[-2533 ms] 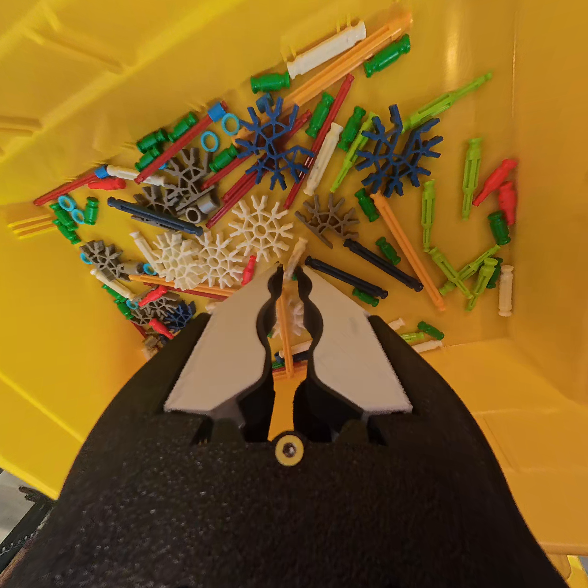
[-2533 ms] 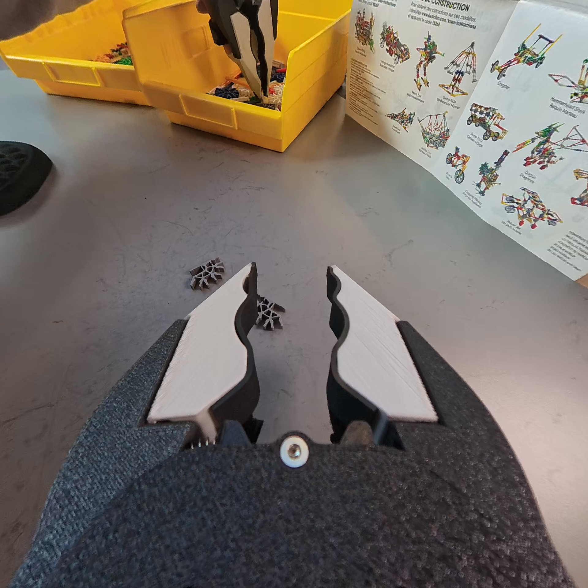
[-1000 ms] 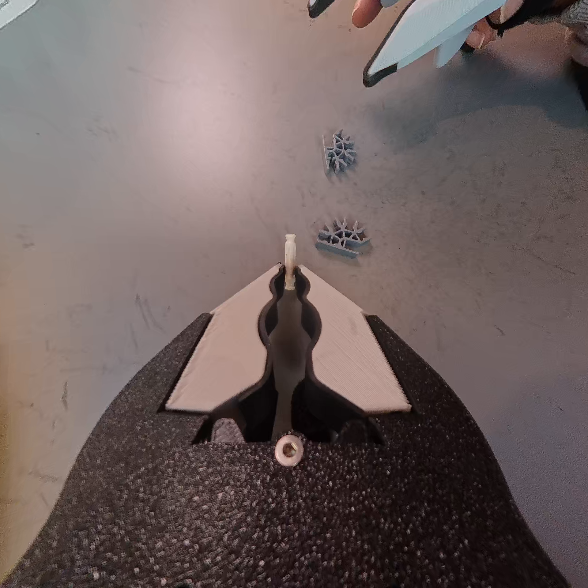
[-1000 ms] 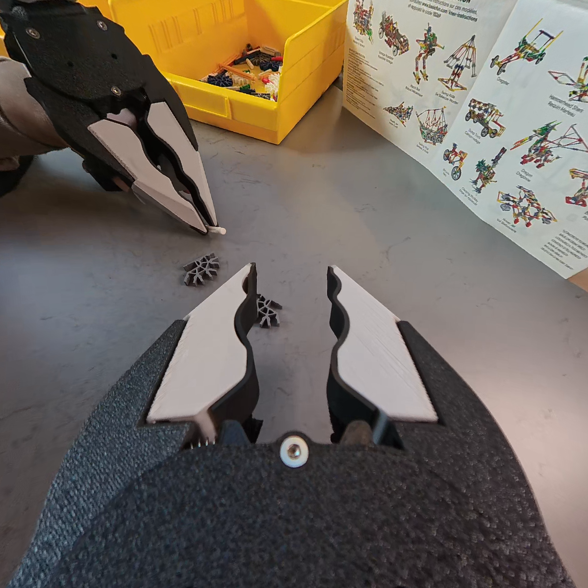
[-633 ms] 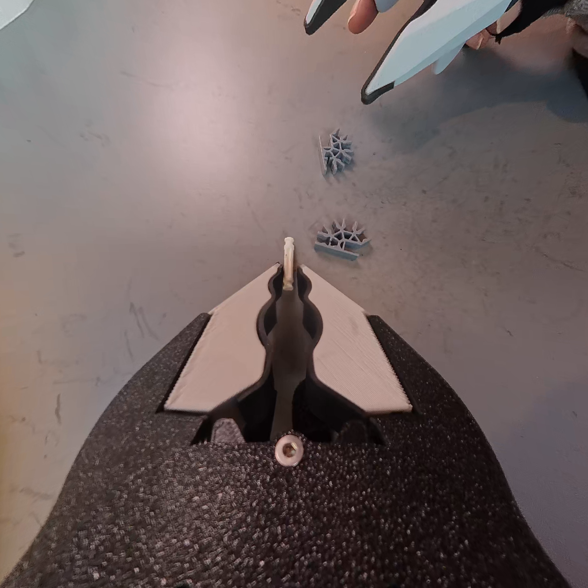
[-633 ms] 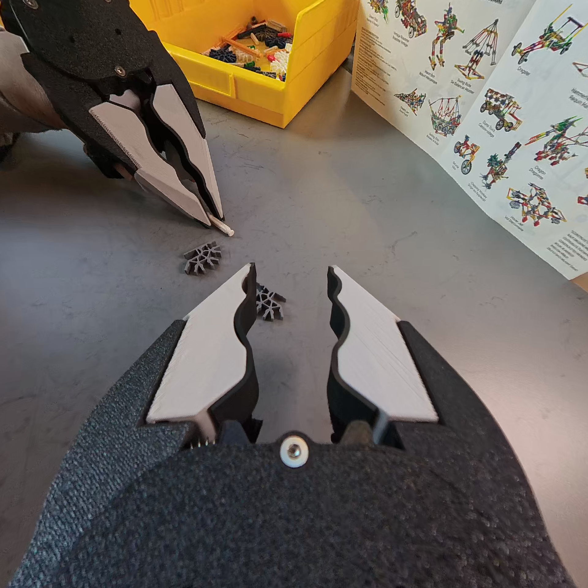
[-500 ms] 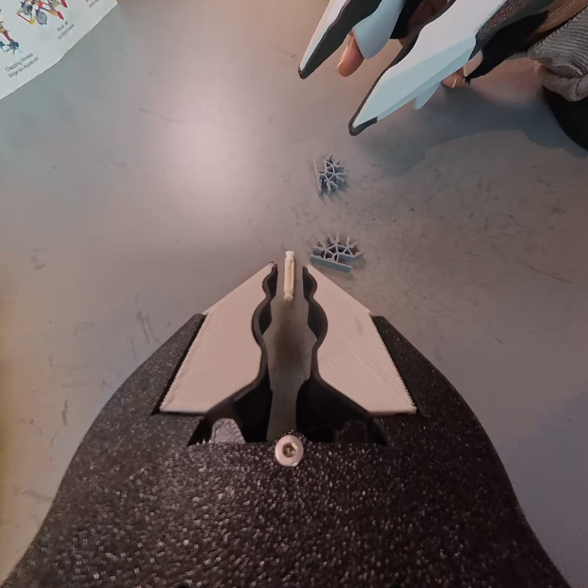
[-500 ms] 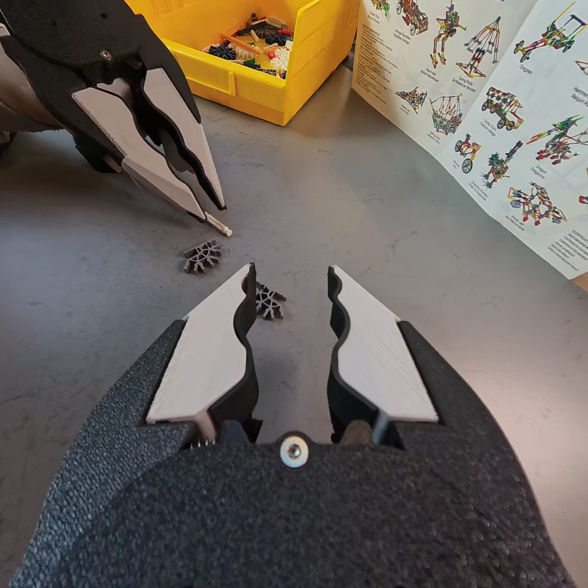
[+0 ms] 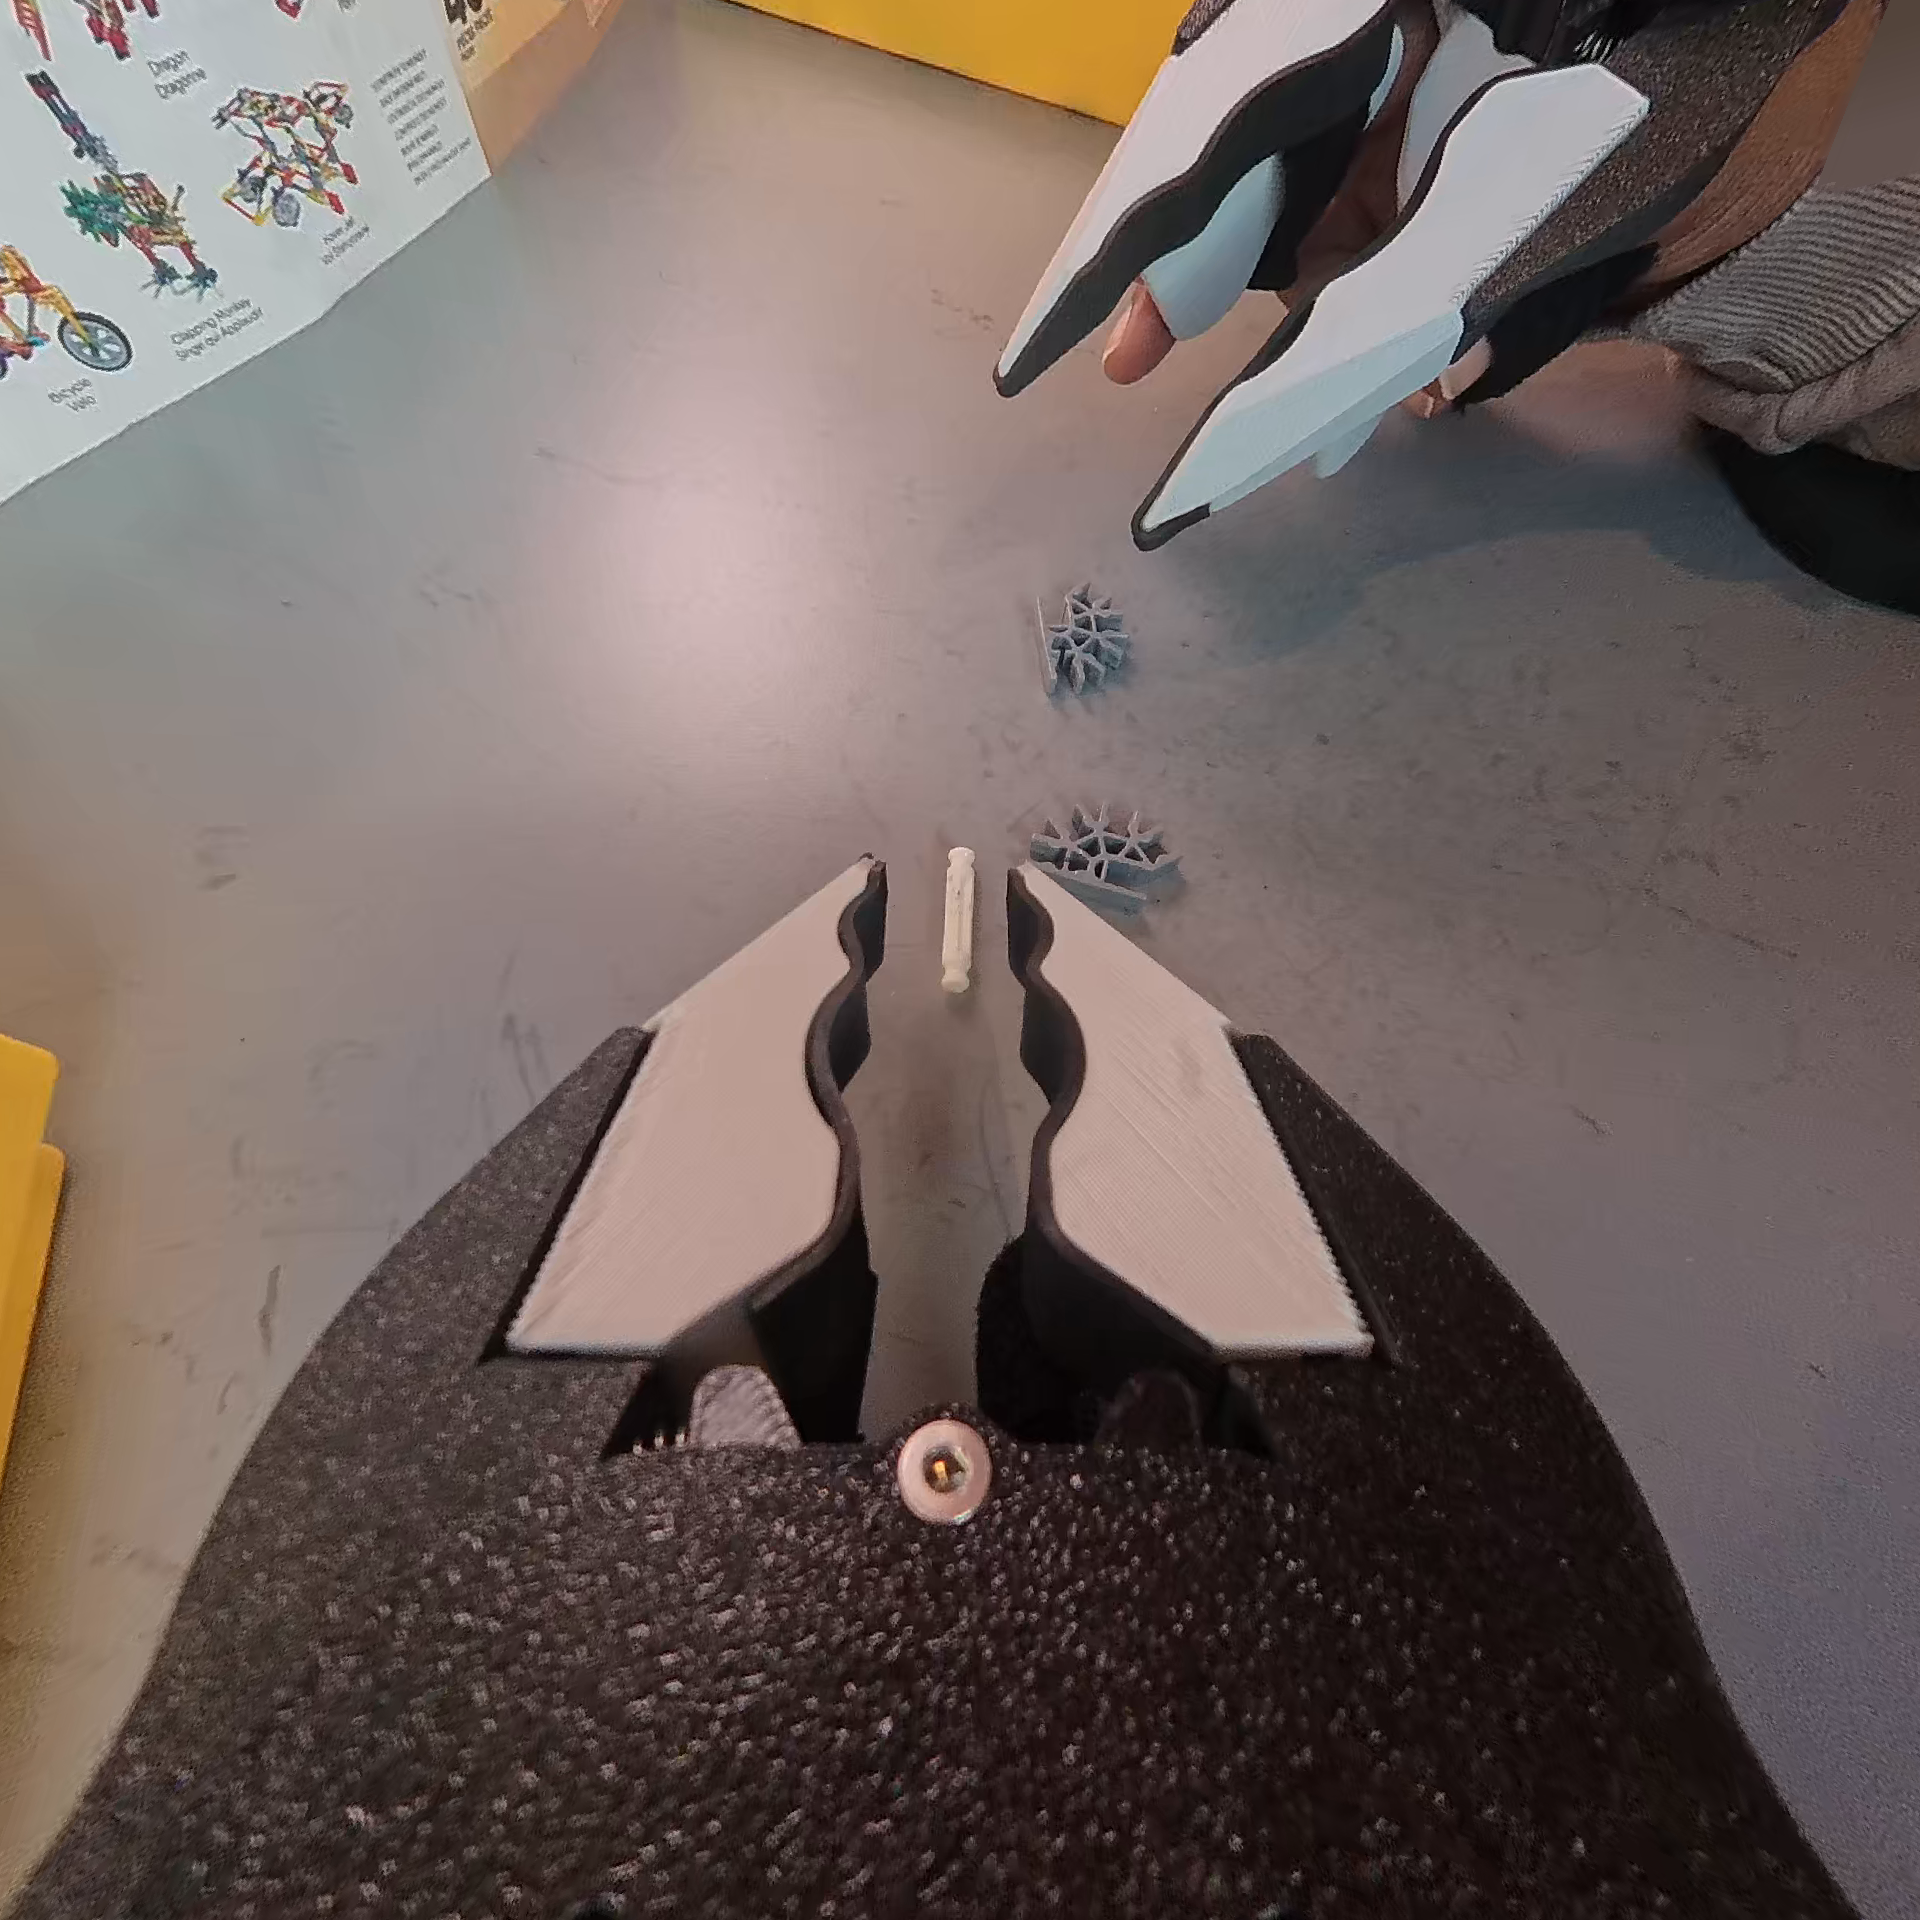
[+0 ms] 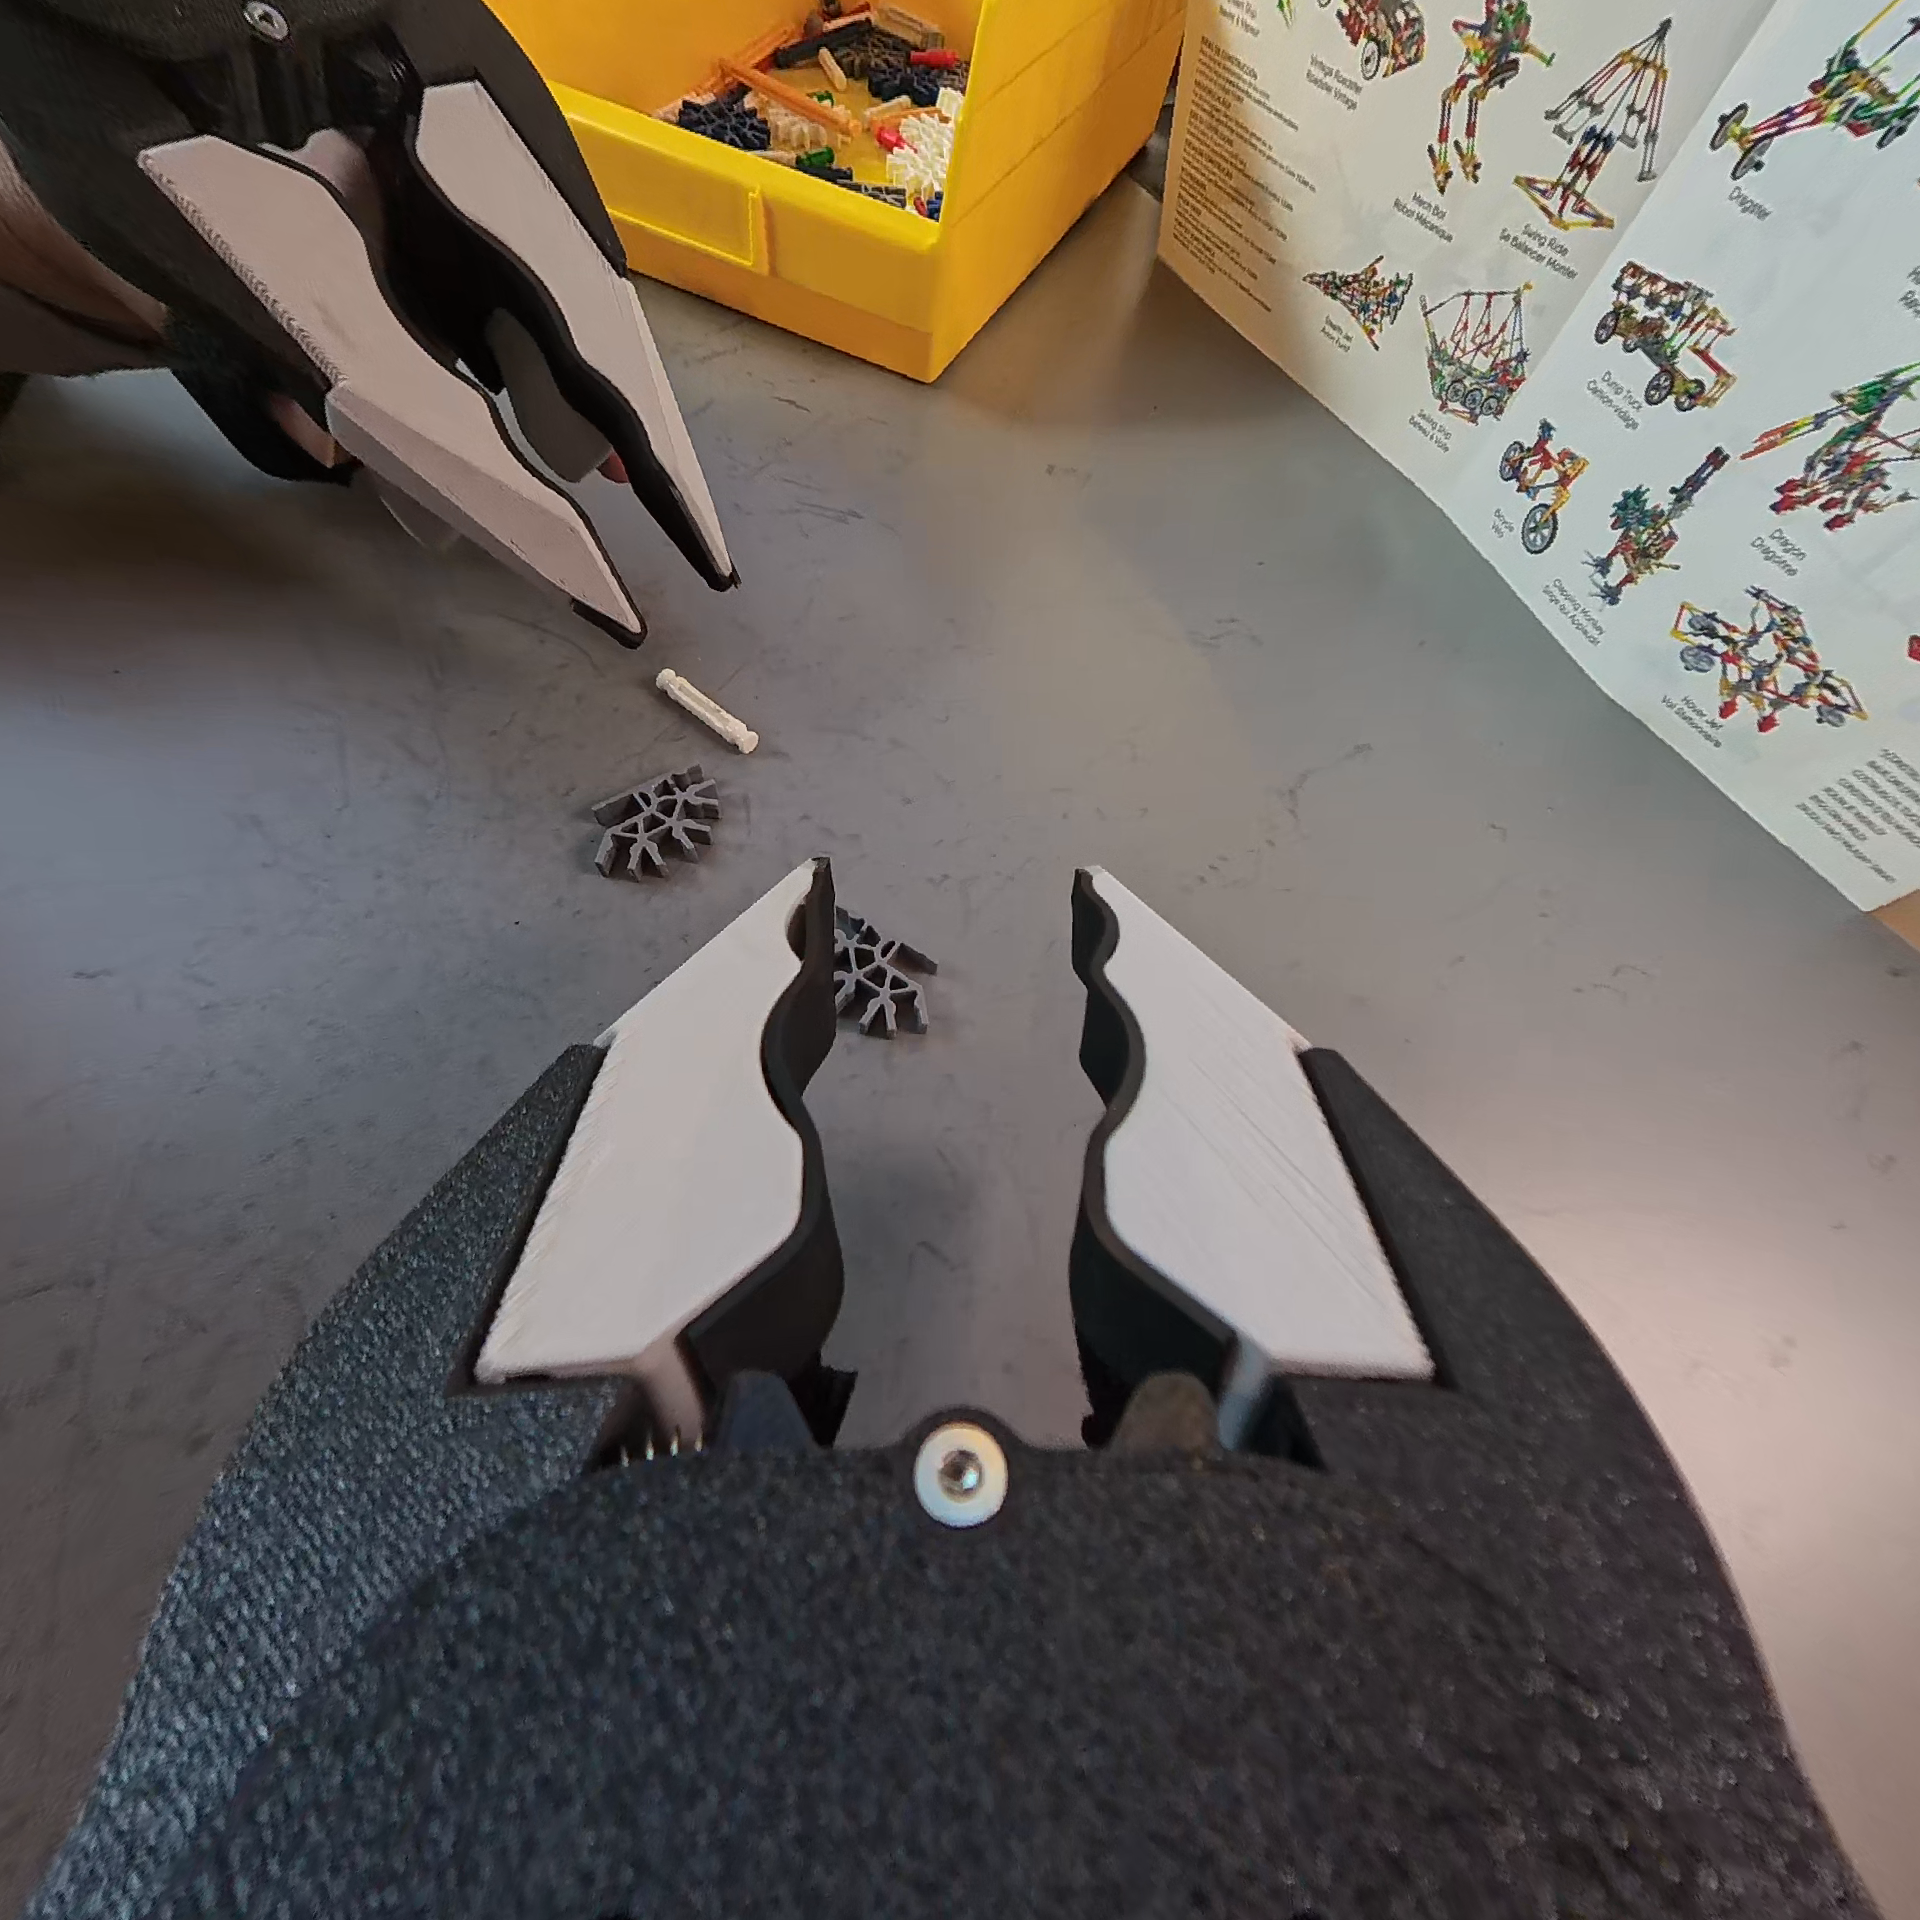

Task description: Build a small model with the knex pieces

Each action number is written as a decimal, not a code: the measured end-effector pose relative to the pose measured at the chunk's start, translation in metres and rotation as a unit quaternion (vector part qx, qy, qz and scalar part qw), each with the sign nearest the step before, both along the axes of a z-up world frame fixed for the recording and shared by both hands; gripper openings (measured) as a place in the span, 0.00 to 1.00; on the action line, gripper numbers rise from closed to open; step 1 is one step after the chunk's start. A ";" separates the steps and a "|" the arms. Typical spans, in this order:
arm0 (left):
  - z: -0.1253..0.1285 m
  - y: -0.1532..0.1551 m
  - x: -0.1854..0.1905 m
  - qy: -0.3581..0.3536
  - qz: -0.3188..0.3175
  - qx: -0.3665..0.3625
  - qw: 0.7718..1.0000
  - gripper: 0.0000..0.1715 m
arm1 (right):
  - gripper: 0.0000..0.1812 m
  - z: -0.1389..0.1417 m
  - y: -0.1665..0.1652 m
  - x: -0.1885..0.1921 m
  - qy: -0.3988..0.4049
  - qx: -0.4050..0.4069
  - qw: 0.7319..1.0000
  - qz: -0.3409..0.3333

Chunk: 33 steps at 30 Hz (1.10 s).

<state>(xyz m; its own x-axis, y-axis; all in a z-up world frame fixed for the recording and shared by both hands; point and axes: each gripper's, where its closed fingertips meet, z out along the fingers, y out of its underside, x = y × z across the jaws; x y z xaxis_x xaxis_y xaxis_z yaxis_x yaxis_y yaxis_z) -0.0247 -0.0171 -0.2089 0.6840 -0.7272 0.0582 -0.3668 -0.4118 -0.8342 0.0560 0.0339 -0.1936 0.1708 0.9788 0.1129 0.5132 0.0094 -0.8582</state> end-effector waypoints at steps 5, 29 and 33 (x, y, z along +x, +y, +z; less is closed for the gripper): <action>-0.005 -0.001 -0.002 0.007 -0.004 -0.011 1.000 0.15 | 0.24 -0.002 0.000 0.000 -0.005 0.002 1.000 0.000; 0.081 0.039 -0.104 -0.047 0.218 0.207 0.953 0.17 | 0.31 0.028 0.021 0.002 0.086 -0.006 0.995 -0.049; 0.107 0.038 -0.150 -0.006 0.269 0.221 0.937 0.16 | 0.31 0.023 0.018 -0.001 0.073 -0.008 0.996 -0.041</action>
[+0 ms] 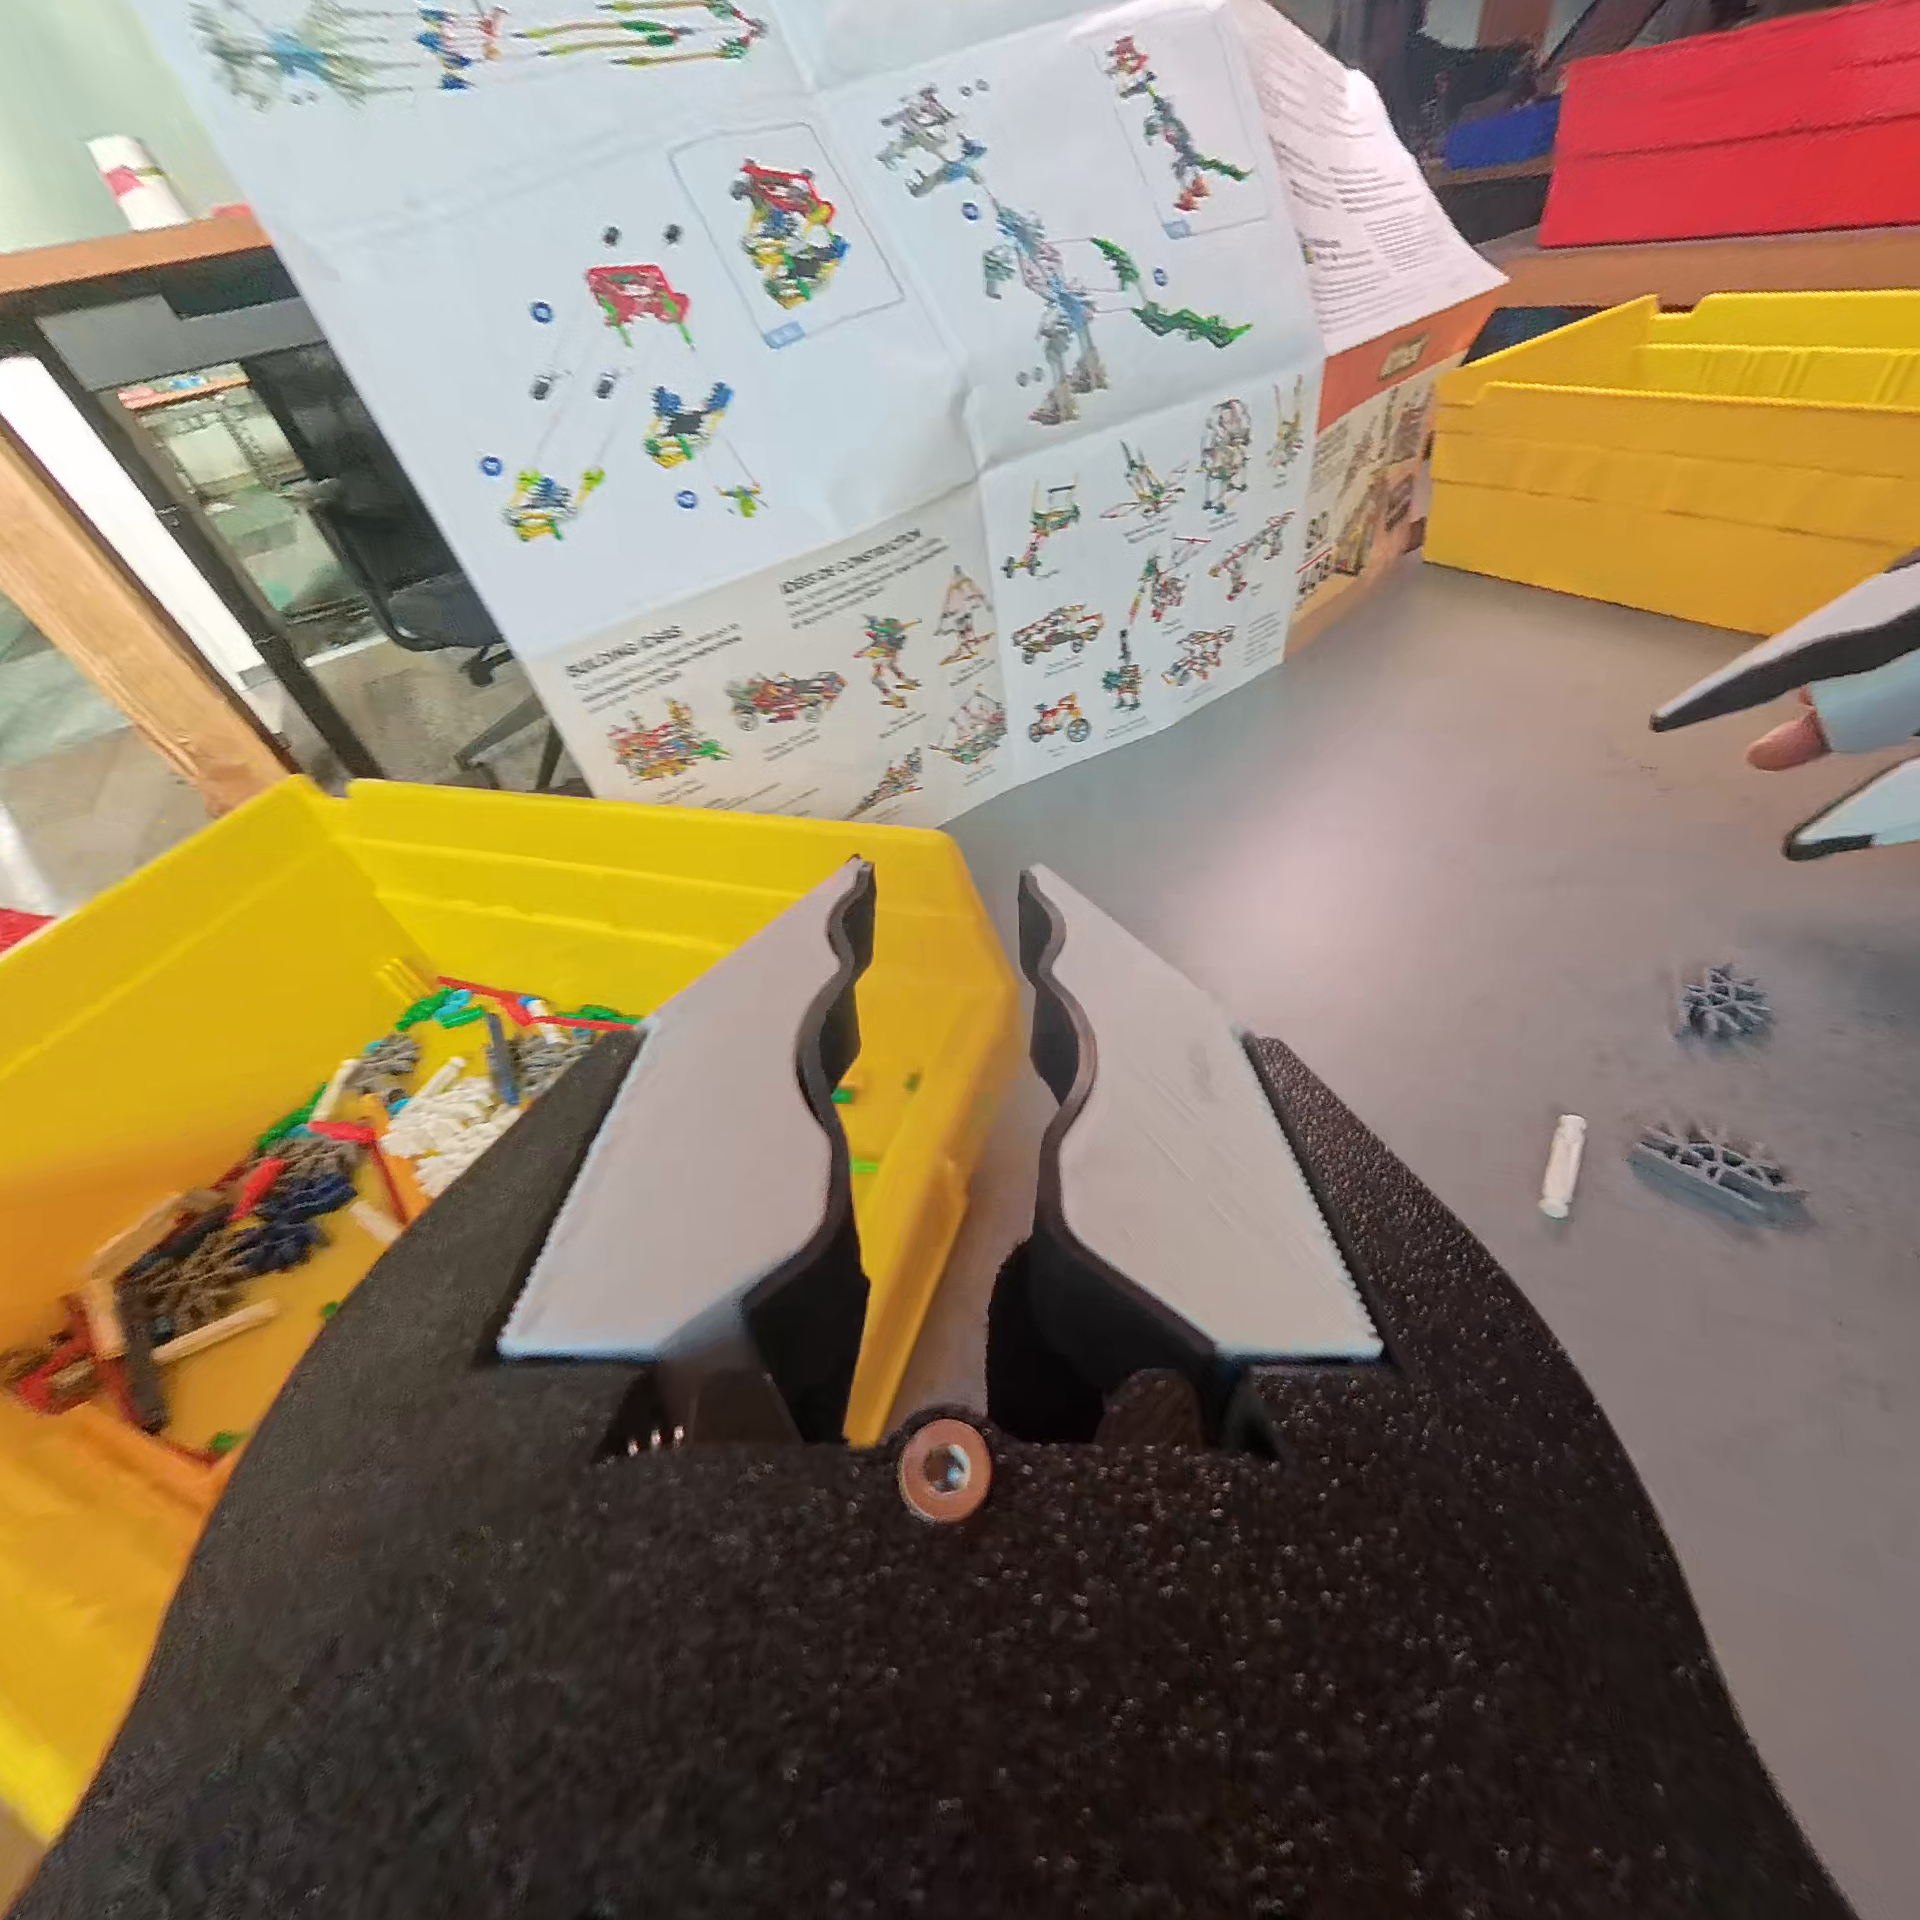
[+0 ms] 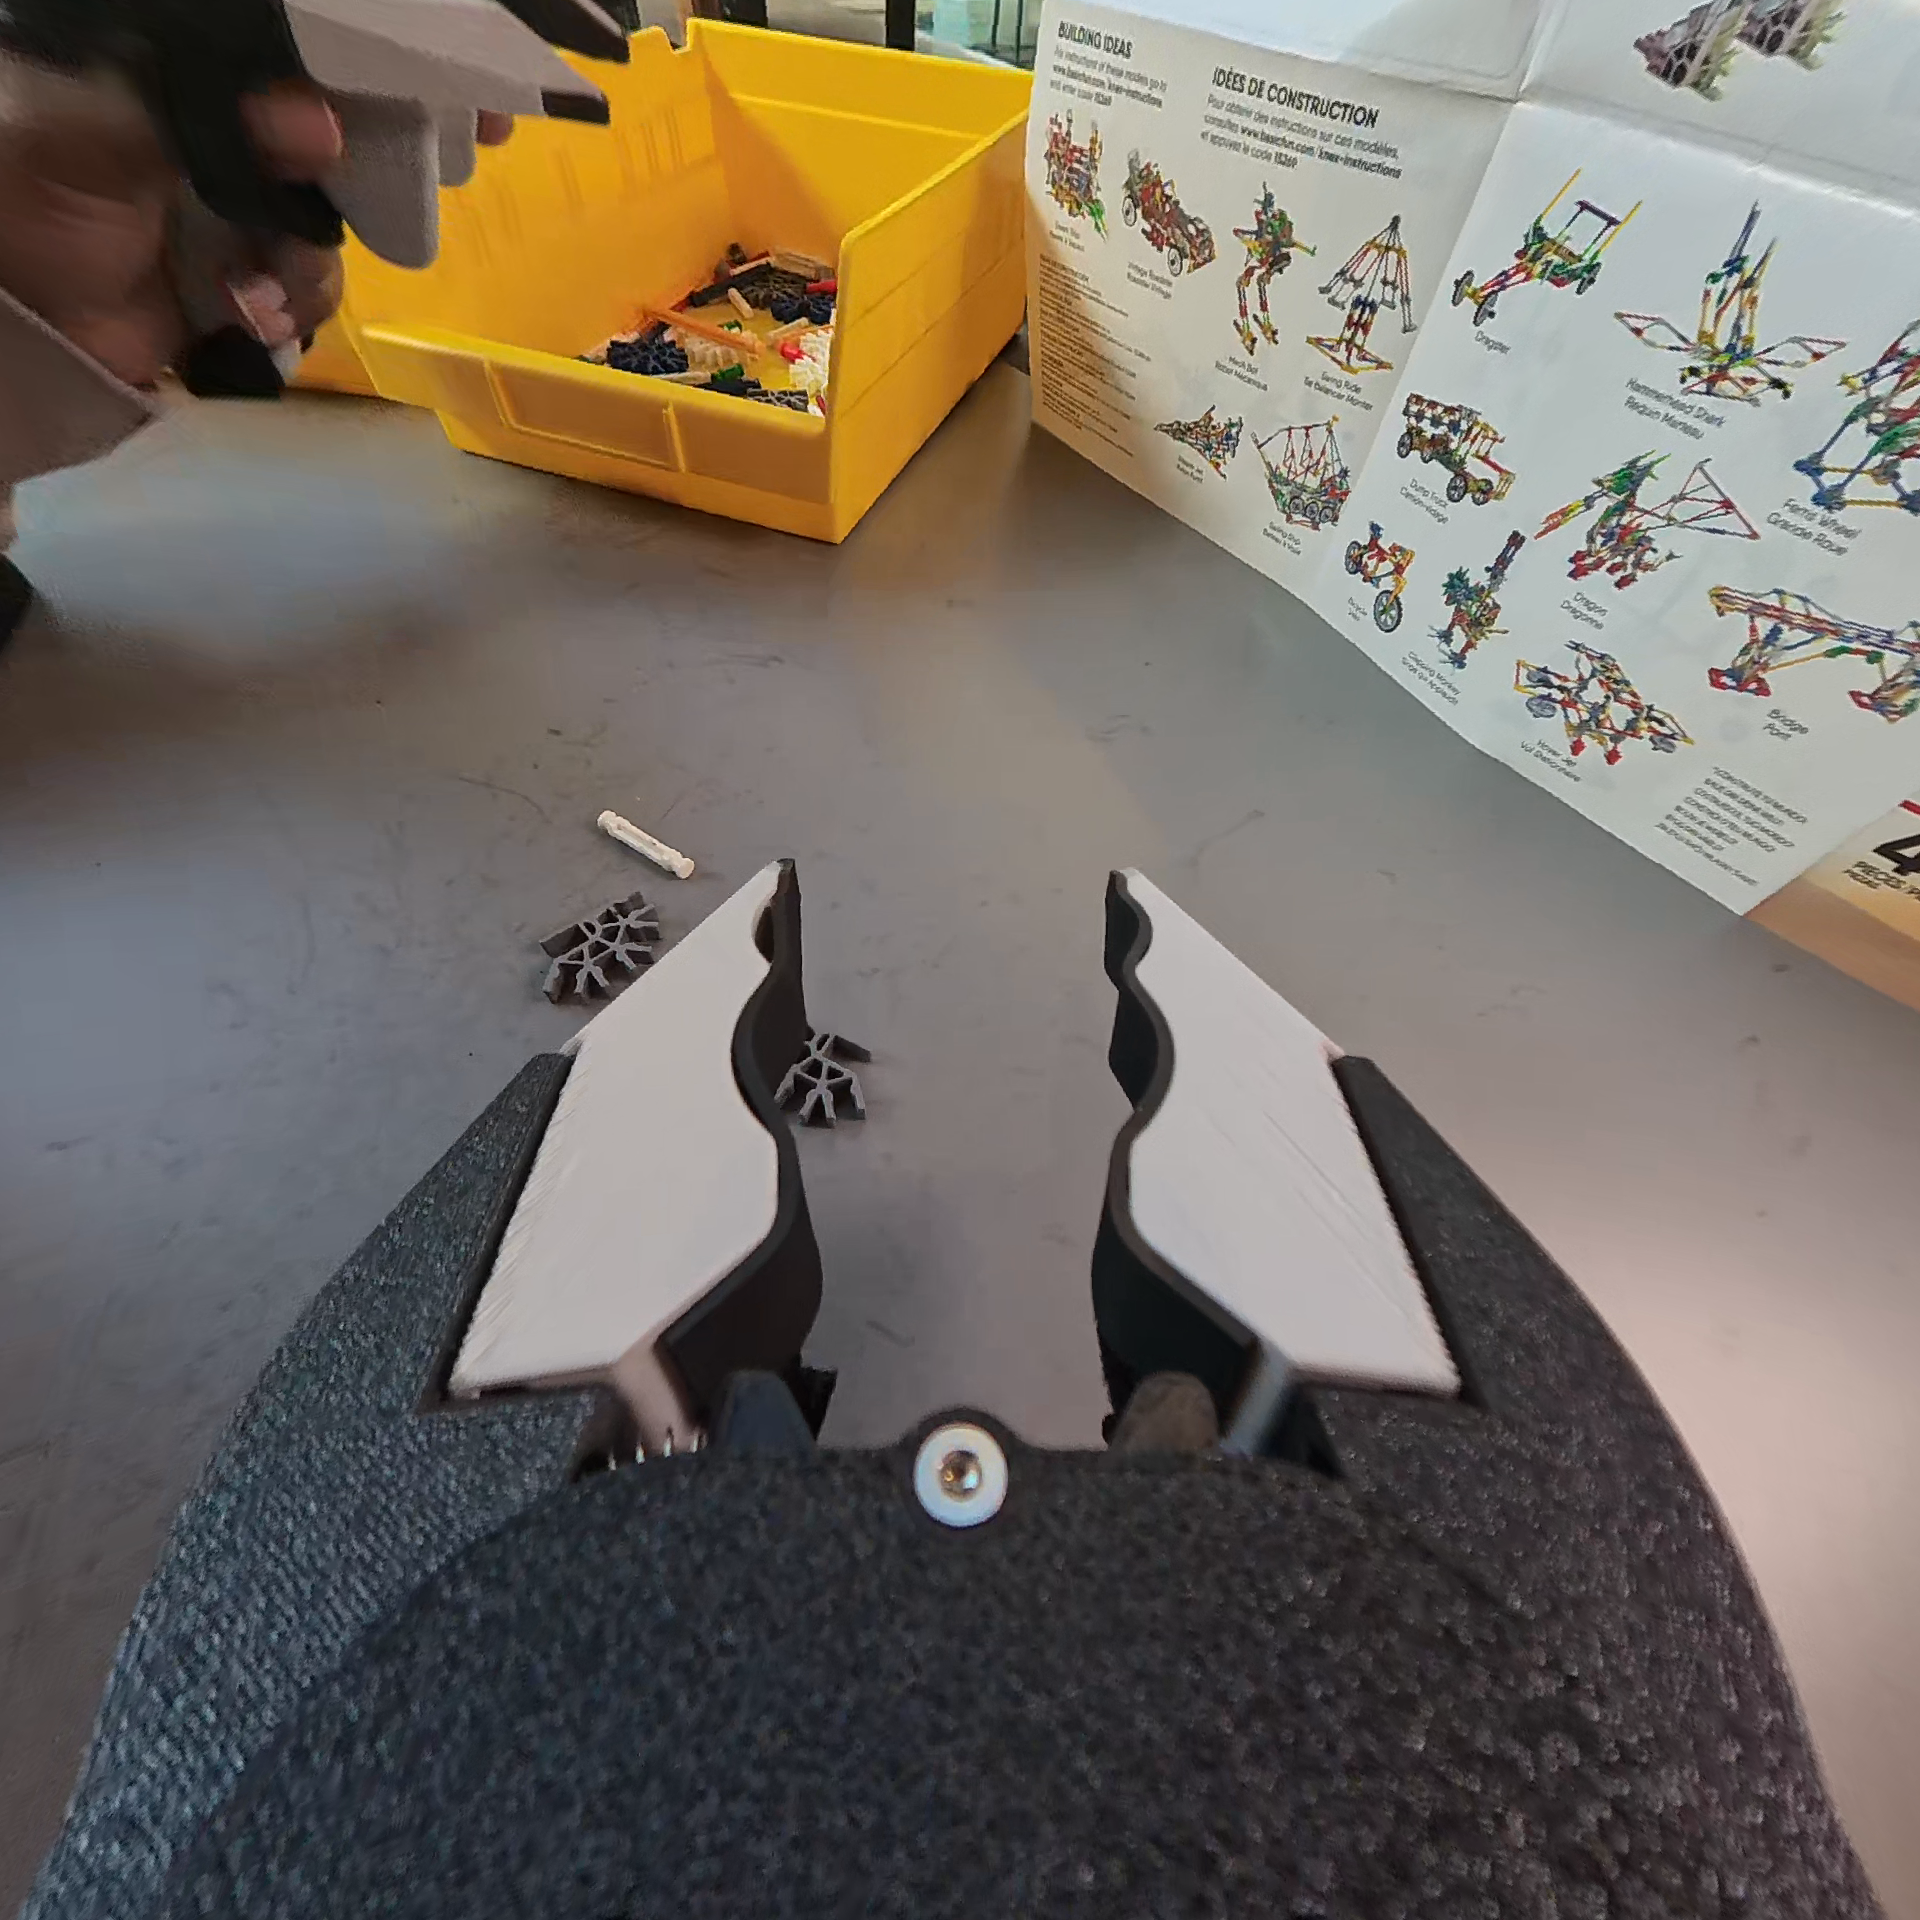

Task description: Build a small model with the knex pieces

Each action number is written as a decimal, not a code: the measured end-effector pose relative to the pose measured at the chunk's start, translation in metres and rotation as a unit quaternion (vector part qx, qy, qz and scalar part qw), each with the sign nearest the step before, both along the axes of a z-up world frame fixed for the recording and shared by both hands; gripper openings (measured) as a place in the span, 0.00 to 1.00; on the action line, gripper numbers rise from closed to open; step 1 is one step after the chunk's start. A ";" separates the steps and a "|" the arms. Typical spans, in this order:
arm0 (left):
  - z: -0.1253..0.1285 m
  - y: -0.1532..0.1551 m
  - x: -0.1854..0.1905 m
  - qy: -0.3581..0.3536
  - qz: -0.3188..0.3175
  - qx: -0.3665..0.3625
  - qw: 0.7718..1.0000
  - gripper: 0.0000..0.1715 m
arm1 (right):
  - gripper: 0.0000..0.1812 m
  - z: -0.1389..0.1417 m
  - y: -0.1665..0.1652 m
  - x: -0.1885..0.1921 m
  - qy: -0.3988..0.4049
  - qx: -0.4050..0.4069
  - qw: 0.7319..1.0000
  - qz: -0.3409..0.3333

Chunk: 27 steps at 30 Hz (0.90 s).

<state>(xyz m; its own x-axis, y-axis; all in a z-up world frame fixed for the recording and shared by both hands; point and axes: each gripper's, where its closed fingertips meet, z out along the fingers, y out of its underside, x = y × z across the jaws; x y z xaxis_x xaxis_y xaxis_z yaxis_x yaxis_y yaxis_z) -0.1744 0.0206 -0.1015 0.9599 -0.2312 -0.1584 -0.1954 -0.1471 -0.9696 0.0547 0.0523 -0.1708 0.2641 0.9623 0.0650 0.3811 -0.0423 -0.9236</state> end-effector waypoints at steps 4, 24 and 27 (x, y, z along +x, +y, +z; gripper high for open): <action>0.004 0.001 -0.059 0.043 0.028 -0.121 0.991 0.16 | 0.31 -0.006 -0.004 -0.004 -0.016 0.005 1.000 0.008; -0.122 0.003 -0.171 0.242 -0.075 -0.611 0.750 0.08 | 0.30 -0.013 -0.011 -0.004 -0.042 0.028 0.998 0.022; -0.114 -0.001 -0.159 0.238 -0.100 -0.608 0.751 0.08 | 0.30 -0.014 -0.012 -0.005 -0.045 0.029 0.998 0.025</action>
